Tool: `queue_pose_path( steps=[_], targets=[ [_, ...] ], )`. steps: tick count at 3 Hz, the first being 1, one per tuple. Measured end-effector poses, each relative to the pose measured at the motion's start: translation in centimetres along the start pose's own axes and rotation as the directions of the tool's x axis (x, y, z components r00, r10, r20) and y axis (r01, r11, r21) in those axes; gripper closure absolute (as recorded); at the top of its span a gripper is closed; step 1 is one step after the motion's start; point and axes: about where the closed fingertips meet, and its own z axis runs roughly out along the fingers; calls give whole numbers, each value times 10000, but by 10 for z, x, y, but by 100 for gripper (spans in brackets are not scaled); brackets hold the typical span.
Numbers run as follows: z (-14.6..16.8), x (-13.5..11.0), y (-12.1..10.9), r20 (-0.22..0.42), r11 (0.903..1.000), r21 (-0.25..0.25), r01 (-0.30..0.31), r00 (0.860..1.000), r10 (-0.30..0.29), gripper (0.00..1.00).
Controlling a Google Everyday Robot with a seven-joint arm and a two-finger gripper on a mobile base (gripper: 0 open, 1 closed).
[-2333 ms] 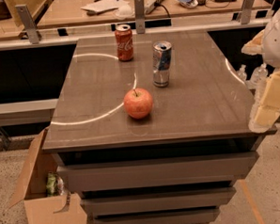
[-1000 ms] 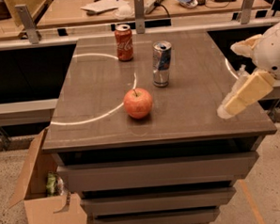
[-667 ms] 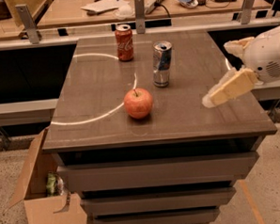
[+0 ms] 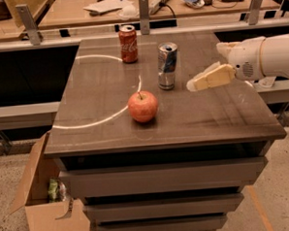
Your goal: Knock redbull can over
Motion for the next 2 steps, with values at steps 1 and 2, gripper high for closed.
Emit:
queue_pose_path(
  steps=[1,2],
  targets=[
    [-2,1,3,-57,10000,-35,70,10000,-70,0],
    [18,4,1,421,9999,-64,-111,9990,114,0]
  ],
)
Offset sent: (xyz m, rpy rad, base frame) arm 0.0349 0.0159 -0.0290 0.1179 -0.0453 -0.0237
